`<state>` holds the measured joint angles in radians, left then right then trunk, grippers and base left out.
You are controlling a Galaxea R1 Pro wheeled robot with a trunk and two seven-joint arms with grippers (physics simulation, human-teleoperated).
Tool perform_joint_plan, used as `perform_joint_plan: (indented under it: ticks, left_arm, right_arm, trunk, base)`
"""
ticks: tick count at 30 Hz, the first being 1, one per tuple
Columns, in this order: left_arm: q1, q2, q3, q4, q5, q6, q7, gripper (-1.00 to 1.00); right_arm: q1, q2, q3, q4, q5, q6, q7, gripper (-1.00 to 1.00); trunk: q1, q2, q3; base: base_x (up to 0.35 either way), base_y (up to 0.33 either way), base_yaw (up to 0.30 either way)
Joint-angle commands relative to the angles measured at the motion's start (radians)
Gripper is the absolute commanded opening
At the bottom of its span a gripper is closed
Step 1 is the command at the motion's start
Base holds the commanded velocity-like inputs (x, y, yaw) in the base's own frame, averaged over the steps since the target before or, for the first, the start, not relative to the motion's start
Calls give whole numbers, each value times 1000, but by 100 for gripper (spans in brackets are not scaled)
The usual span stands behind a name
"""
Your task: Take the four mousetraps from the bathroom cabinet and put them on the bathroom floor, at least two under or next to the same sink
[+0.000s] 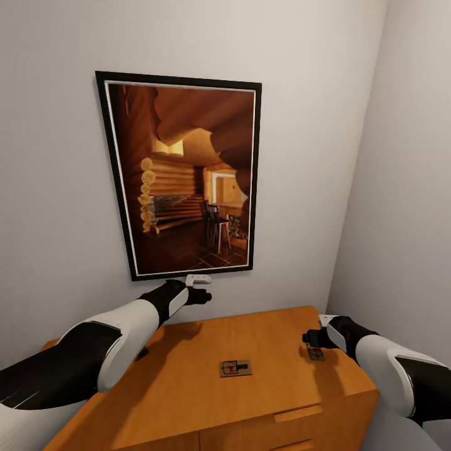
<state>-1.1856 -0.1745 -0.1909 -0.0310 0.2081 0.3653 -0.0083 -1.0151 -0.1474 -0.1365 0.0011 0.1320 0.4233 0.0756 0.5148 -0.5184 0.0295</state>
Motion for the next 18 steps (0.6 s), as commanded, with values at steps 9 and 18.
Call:
perform_joint_plan:
  ticks: [9,18]
  left_arm:
    - [0,0,-9,2,11,4,-1,100]
    - [0,0,-8,3,11,4,-1,100]
  right_arm:
    - [0,1,-8,2,11,3,4,100]
    - [13,3,-8,15,11,-4,3,100]
  trunk:
    - [0,-1,0]
    - [0,-1,0]
  base:
    - [0,0,0]
    - [0,0,0]
